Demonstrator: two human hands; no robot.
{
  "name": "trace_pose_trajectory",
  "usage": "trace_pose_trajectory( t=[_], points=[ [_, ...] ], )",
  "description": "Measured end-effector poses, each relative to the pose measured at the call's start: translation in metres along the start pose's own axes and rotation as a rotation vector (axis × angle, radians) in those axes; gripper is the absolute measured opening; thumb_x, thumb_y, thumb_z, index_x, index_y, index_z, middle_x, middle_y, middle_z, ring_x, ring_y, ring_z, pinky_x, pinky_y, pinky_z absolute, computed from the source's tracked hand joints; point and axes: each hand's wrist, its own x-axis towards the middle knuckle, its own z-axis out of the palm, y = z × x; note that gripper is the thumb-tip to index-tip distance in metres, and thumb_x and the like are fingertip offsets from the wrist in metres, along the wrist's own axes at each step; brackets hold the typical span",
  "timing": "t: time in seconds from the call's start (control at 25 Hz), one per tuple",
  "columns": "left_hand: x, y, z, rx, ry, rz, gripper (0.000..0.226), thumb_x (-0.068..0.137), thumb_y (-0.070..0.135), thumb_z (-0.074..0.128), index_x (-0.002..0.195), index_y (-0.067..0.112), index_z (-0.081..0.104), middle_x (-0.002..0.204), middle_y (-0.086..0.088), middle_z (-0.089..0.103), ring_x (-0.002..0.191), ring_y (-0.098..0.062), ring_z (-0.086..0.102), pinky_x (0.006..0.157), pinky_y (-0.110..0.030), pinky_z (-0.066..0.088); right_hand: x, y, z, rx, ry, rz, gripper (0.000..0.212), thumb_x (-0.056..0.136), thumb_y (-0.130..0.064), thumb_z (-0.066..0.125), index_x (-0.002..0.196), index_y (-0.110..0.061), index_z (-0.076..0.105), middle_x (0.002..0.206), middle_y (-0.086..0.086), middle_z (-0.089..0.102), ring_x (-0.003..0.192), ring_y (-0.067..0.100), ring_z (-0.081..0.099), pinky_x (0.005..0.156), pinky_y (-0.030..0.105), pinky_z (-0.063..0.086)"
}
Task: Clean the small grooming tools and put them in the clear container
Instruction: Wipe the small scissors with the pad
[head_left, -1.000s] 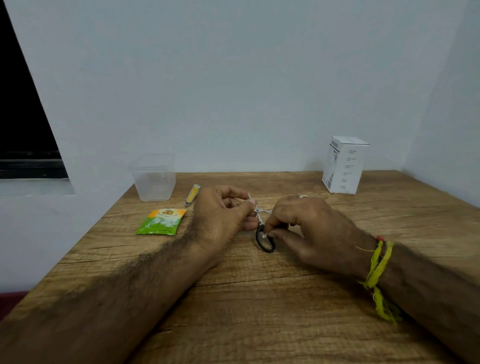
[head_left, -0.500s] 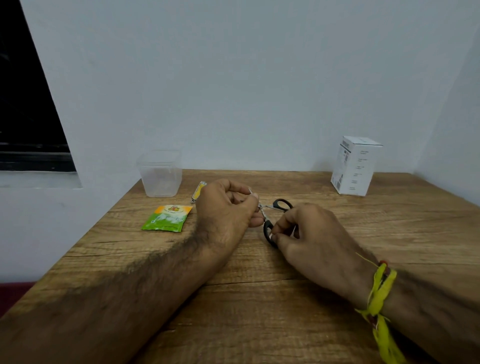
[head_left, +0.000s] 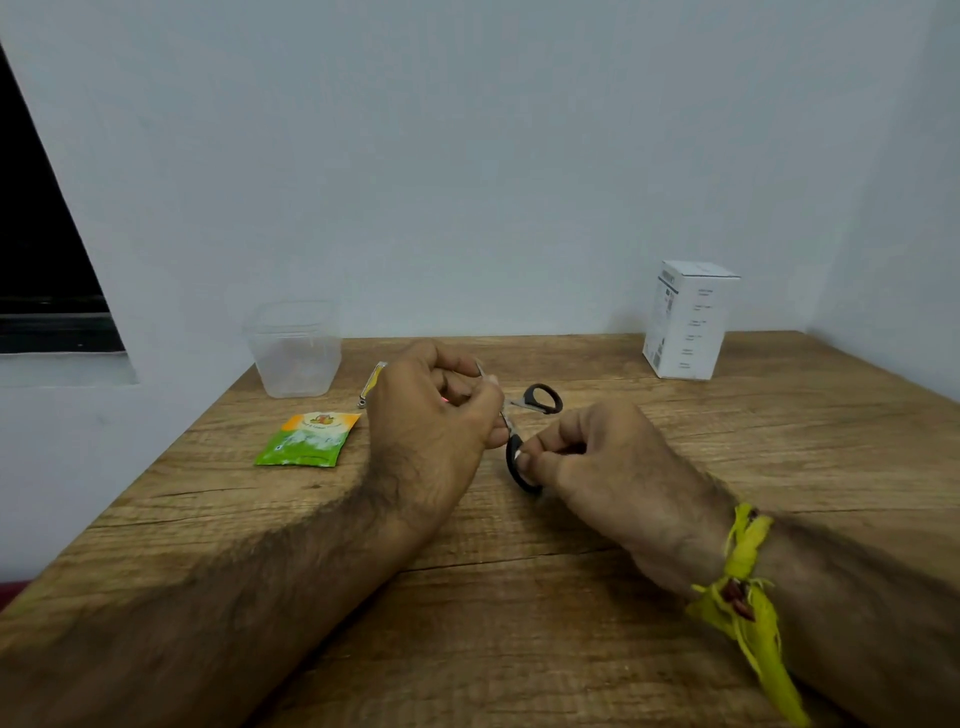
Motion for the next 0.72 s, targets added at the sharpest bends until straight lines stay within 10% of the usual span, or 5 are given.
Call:
trace_pose_trajectory(
  t=[0.72],
  points=[
    [0.006,-0.005,-0.005,0.010,-0.184,-0.099,0.010,0.090,0.001,0.070,0.095,0.003,0.063,0.070,-0.013,0.070,0.055,-0.022,0.072,0.054,-0.033,0.061,0.008,-0.005,-0.029,-0.902,-0.246,-0.678,0.014,0.096,-0.037,0.058,0.105,-0.040,0.069,0.100,-0.017,0.042,0.095,0.011,0.044,0.073,0.031,0.035]
  ],
)
